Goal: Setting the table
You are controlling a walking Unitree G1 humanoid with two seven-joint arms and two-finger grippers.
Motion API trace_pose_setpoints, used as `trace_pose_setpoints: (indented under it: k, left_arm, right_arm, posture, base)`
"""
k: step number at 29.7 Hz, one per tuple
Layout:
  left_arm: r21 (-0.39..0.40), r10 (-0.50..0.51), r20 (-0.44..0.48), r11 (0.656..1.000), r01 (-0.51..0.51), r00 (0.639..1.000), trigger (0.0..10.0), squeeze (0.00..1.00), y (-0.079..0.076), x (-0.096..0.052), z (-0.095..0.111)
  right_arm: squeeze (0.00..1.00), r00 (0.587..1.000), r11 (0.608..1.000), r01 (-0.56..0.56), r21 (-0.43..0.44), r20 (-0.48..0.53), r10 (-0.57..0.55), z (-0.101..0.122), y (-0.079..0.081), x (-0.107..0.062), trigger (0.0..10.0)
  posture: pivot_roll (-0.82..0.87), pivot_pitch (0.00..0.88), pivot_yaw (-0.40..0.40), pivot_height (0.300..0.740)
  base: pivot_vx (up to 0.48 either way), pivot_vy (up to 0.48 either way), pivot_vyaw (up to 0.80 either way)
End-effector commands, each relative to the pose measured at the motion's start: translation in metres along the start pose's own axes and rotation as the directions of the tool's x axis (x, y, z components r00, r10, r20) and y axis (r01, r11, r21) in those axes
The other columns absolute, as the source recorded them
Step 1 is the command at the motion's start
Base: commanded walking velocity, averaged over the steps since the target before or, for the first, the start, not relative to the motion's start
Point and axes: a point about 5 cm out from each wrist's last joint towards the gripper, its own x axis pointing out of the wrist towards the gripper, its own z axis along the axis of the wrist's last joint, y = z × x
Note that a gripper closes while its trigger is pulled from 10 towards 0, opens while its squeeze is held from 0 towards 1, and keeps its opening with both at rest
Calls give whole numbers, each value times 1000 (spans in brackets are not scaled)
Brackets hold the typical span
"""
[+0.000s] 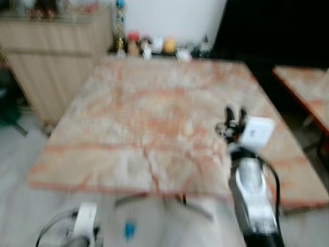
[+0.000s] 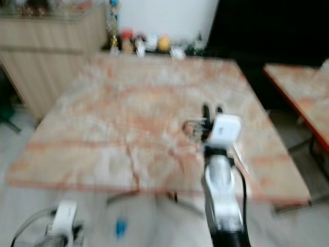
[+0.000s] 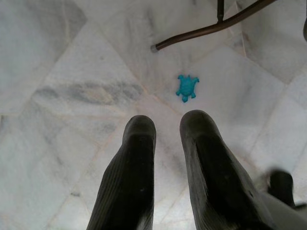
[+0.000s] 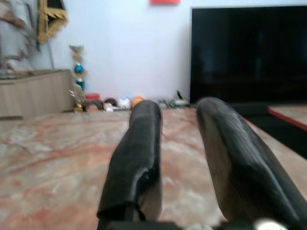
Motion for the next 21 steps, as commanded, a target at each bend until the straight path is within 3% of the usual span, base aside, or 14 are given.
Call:
trace_pose_setpoints:
  k: [1, 10, 21]
  left_arm:
    - [5, -27, 13, 1000, 26, 1000, 10000, 0, -9, 2, 5]
    - [6, -32, 16, 999, 31, 999, 10000, 0, -10, 2, 6]
    - [3, -39, 21, 999, 38, 999, 10000, 0, -10, 2, 6]
  right_arm:
    - [0, 1000, 999, 29, -20, 0, -29, 1, -10, 1, 10000]
    - [0, 1000, 999, 29, -18, -6, -29, 0, -9, 1, 10000]
    - [0, 999, 999, 38, -33, -26, -38, -3, -13, -3, 10000]
  posture:
    - [98, 0, -34, 740]
    - [101, 0, -35, 740]
    - [96, 0, -36, 740]
  base:
    - [364, 0, 0]
    - [360, 0, 0]
    - [0, 0, 0]
